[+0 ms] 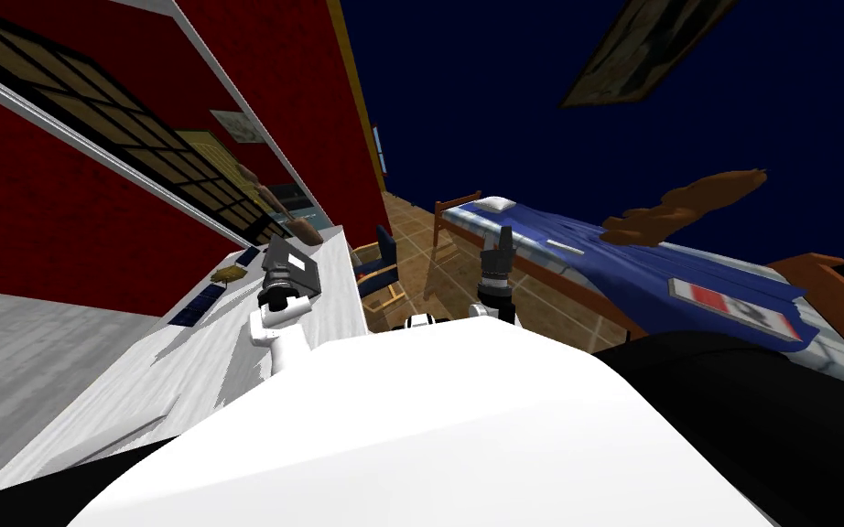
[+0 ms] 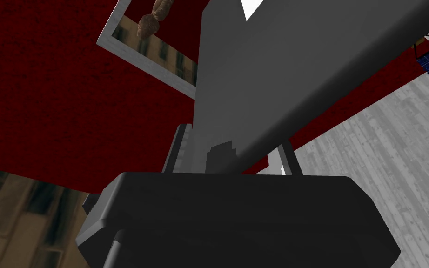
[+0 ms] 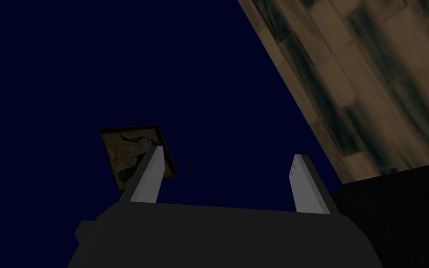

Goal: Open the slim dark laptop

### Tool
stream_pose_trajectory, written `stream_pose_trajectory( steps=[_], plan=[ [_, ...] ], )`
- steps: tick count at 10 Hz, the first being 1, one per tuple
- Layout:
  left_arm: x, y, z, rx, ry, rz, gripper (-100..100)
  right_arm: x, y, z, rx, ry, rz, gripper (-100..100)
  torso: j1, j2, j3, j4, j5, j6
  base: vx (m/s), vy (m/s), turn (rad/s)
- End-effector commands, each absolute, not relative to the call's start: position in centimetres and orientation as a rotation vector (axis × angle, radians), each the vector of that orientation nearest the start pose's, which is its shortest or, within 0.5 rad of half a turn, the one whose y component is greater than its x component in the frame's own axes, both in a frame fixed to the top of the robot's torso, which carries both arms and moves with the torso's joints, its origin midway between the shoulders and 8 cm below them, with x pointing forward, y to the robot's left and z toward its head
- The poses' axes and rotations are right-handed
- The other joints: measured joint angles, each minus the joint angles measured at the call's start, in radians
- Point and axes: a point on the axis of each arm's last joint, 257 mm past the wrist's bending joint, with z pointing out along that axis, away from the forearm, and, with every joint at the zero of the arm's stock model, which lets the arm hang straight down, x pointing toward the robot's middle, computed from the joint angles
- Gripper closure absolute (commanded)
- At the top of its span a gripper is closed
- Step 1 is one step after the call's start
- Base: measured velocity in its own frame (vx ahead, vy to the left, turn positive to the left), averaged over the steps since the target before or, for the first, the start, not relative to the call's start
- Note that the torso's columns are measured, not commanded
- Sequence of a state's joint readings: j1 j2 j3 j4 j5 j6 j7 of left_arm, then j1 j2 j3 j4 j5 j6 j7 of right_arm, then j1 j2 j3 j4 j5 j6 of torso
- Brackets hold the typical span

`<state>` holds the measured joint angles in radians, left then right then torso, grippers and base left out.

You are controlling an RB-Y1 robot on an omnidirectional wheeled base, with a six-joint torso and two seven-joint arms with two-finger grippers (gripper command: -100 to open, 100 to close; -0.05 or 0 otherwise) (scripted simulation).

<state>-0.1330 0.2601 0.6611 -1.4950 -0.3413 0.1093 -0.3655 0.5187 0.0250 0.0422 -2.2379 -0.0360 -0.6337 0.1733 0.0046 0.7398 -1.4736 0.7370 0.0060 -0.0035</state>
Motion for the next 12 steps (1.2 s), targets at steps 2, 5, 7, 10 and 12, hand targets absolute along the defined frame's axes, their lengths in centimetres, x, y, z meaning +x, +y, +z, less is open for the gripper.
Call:
stream_pose_trajectory(
  steps=[2, 5, 7, 10, 12],
  plan=[
    [44.8, 63.2, -14.2, -0.947, 1.139, -0.094, 100, 32.8, -27.3, 2.5, 0.585, 0.555, 1.209, 0, 0.002, -0.003, -0.003, -0.001, -0.001, 0.003, 0.106, -0.034, 0.105],
    [43.4, 63.7, -14.4, -0.923, 1.16, -0.123, 100, 32.8, -27.3, 2.5, 0.585, 0.555, 1.209, 0, -0.006, -0.004, -0.004, -0.001, -0.005, 0.006, 0.112, -0.08, 0.136],
    [42.8, 63.8, -14.5, -0.913, 1.173, -0.141, 100, 32.8, -27.3, 2.4, 0.586, 0.555, 1.208, 0, -0.008, -0.003, -0.003, 0.001, -0.008, 0.004, 0.126, -0.1, 0.133],
    [41.5, 63.9, -14.9, -0.896, 1.205, -0.179, 100, 32.8, -27.3, 2.5, 0.586, 0.555, 1.208, 0, -0.007, -0.001, -0.002, 0.002, -0.007, 0.003, 0.104, -0.088, 0.115],
    [41.2, 63.9, -14.9, -0.89, 1.214, -0.186, 100, 32.8, -27.3, 2.5, 0.585, 0.555, 1.209, 0, -0.005, 0.0, -0.001, 0.001, -0.006, 0.003, 0.068, -0.057, 0.09]
  ],
)
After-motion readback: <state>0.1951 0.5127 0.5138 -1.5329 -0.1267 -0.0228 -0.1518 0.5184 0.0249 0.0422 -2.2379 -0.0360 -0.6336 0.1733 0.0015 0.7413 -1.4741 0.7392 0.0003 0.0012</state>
